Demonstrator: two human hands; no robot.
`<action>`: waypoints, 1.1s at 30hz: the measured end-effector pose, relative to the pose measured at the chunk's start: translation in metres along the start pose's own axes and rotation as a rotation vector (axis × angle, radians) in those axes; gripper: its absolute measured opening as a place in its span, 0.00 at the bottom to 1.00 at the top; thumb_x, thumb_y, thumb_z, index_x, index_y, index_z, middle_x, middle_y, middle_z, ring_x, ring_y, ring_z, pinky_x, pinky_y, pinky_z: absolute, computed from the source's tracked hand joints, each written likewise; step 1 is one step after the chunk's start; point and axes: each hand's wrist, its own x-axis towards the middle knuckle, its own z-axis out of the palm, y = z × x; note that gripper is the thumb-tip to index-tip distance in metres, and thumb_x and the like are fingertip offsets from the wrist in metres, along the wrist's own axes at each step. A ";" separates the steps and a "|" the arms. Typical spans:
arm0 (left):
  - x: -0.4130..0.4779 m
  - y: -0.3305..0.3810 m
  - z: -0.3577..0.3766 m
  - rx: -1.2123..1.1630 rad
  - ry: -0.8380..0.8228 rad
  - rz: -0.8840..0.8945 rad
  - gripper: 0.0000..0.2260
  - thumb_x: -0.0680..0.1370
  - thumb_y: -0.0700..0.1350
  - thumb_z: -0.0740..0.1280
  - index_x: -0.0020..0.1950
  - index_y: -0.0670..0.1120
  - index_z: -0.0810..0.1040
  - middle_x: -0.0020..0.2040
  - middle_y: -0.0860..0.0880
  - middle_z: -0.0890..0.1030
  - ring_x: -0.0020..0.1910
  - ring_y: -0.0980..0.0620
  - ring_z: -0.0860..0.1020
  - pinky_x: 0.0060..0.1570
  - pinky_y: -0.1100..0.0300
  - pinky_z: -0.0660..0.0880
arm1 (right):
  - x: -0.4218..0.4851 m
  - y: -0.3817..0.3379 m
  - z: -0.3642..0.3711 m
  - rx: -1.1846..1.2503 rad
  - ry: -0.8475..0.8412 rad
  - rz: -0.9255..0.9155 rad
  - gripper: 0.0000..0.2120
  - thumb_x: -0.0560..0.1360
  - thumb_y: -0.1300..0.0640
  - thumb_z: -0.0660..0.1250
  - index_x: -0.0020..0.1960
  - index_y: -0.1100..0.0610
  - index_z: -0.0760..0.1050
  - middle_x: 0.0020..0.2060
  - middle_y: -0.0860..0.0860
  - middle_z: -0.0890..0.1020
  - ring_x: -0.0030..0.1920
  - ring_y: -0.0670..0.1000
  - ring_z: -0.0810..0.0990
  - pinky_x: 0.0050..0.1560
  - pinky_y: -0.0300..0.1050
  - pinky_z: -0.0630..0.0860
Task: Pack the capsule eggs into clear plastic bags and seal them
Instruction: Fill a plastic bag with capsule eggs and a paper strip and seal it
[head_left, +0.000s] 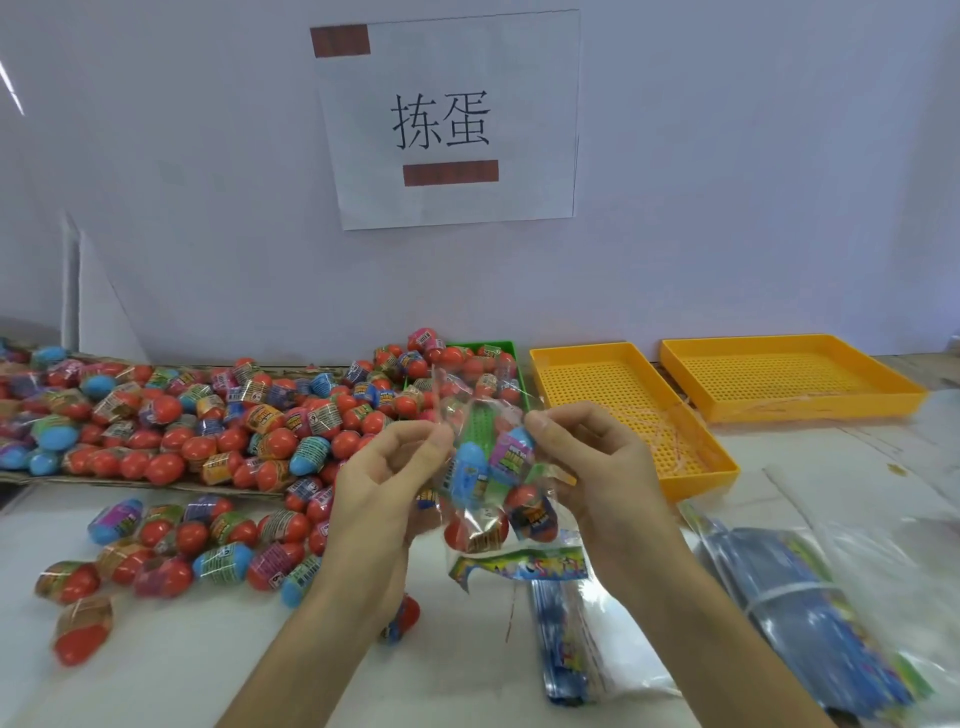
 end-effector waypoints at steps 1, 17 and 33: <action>0.000 -0.001 -0.001 0.060 0.026 0.041 0.12 0.67 0.56 0.73 0.44 0.51 0.85 0.44 0.48 0.85 0.43 0.51 0.83 0.33 0.61 0.79 | 0.000 0.000 0.000 -0.009 0.004 -0.014 0.06 0.66 0.52 0.75 0.39 0.53 0.82 0.41 0.53 0.85 0.45 0.53 0.86 0.37 0.42 0.81; 0.001 0.002 0.000 0.107 -0.040 0.043 0.11 0.67 0.55 0.74 0.46 0.52 0.85 0.47 0.45 0.85 0.46 0.47 0.85 0.35 0.58 0.81 | 0.005 -0.004 -0.010 -0.017 0.016 0.015 0.06 0.65 0.53 0.75 0.40 0.54 0.86 0.40 0.52 0.86 0.43 0.50 0.86 0.37 0.44 0.81; 0.000 0.007 0.001 -0.064 -0.140 0.042 0.07 0.70 0.45 0.70 0.43 0.52 0.87 0.41 0.52 0.83 0.38 0.56 0.83 0.33 0.63 0.80 | 0.007 -0.011 -0.015 0.160 -0.150 0.124 0.07 0.65 0.63 0.72 0.43 0.60 0.83 0.38 0.53 0.84 0.38 0.49 0.85 0.34 0.40 0.80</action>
